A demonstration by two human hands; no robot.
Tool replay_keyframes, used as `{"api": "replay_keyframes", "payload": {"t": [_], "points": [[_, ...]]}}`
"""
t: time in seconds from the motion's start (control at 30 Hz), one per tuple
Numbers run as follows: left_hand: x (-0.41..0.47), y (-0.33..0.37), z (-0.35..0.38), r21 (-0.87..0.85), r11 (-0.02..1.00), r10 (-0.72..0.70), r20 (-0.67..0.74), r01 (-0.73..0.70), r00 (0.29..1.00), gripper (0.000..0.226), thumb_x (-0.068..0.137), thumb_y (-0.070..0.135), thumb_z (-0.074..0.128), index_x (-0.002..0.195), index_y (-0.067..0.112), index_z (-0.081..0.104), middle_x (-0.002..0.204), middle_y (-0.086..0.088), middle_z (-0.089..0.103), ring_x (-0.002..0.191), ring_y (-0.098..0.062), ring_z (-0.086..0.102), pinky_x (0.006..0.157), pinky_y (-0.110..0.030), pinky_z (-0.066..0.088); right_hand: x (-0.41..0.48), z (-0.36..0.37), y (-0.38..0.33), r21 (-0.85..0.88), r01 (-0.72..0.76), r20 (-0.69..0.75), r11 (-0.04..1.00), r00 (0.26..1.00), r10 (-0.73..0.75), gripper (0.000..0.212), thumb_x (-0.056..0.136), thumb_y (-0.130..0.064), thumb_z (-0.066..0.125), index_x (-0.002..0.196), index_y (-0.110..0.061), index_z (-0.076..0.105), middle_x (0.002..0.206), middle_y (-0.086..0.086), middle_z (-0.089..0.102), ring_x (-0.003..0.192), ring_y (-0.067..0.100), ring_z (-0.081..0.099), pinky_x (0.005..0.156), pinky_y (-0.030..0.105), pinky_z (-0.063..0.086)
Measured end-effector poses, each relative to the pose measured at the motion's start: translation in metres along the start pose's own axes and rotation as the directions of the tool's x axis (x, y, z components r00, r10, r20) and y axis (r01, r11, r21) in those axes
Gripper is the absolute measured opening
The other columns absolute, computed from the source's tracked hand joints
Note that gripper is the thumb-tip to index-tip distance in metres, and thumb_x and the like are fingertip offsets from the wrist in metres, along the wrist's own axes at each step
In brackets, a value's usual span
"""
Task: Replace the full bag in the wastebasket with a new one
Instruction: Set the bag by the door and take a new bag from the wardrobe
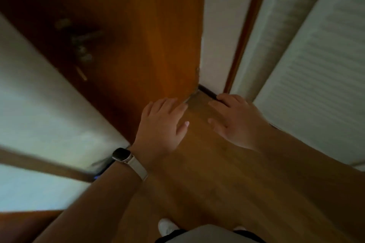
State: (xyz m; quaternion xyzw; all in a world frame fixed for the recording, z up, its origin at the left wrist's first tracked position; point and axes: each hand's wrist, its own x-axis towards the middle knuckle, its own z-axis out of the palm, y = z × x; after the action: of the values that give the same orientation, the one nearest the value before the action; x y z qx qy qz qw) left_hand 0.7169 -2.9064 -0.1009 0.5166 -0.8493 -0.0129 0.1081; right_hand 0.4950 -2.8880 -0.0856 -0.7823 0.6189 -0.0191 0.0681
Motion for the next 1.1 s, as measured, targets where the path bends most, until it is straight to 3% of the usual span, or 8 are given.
{"api": "replay_keyframes", "payload": {"t": [0.23, 0.37, 0.47, 0.87, 1.1], "points": [[0.073, 0.175, 0.006, -0.021, 0.958, 0.285, -0.014, -0.285, 0.958, 0.044, 0.095, 0.048, 0.045, 0.134, 0.028, 0.049, 0.14, 0.0, 0.05, 0.133, -0.023, 0.04, 0.11, -0.045, 0.03, -0.114, -0.05, 0.149, 0.019, -0.305, -0.122, 0.952, 0.944, 0.305, 0.062, 0.088, -0.064, 0.025, 0.139, -0.032, 0.04, 0.144, 0.001, 0.043, 0.131, 0.025, 0.042, 0.104, 0.045, 0.036], [0.108, 0.273, 0.011, -0.066, 0.884, 0.461, -0.052, -0.464, 0.886, 0.041, 0.094, 0.044, 0.048, 0.129, 0.024, 0.053, 0.132, 0.001, 0.053, 0.128, -0.022, 0.043, 0.107, -0.043, 0.034, -0.188, -0.065, 0.22, 0.034, -0.455, -0.162, 0.89, 0.876, 0.455, 0.056, 0.093, -0.058, 0.036, 0.143, -0.032, 0.034, 0.149, -0.002, 0.036, 0.135, 0.022, 0.035, 0.108, 0.043, 0.033], [0.125, 0.343, 0.021, -0.089, 0.815, 0.568, -0.081, -0.573, 0.819, 0.043, 0.093, 0.042, 0.051, 0.13, 0.02, 0.054, 0.131, -0.002, 0.055, 0.126, -0.024, 0.047, 0.104, -0.042, 0.036, -0.244, -0.073, 0.26, 0.043, -0.566, -0.178, 0.823, 0.806, 0.564, 0.058, 0.094, -0.059, 0.034, 0.145, -0.033, 0.028, 0.15, -0.004, 0.033, 0.136, 0.019, 0.032, 0.11, 0.041, 0.029], [0.167, 0.568, 0.059, -0.221, 0.44, 0.881, -0.083, -0.87, 0.466, 0.044, 0.095, 0.046, 0.043, 0.131, 0.023, 0.054, 0.133, -0.003, 0.056, 0.125, -0.024, 0.048, 0.104, -0.042, 0.034, -0.402, -0.084, 0.349, 0.151, -0.872, -0.231, 0.466, 0.428, 0.874, 0.055, 0.092, -0.058, 0.037, 0.139, -0.031, 0.04, 0.142, -0.004, 0.044, 0.133, 0.02, 0.039, 0.106, 0.042, 0.035], [0.194, 0.697, 0.089, -0.273, 0.171, 0.975, -0.09, -0.947, 0.202, 0.048, 0.093, 0.049, 0.038, 0.13, 0.024, 0.055, 0.133, -0.003, 0.057, 0.124, -0.023, 0.049, 0.101, -0.043, 0.039, -0.466, -0.081, 0.396, 0.162, -0.974, -0.226, 0.16, 0.121, 0.967, 0.055, 0.09, -0.06, 0.032, 0.136, -0.032, 0.045, 0.138, -0.003, 0.049, 0.13, 0.023, 0.044, 0.103, 0.043, 0.039]]}}
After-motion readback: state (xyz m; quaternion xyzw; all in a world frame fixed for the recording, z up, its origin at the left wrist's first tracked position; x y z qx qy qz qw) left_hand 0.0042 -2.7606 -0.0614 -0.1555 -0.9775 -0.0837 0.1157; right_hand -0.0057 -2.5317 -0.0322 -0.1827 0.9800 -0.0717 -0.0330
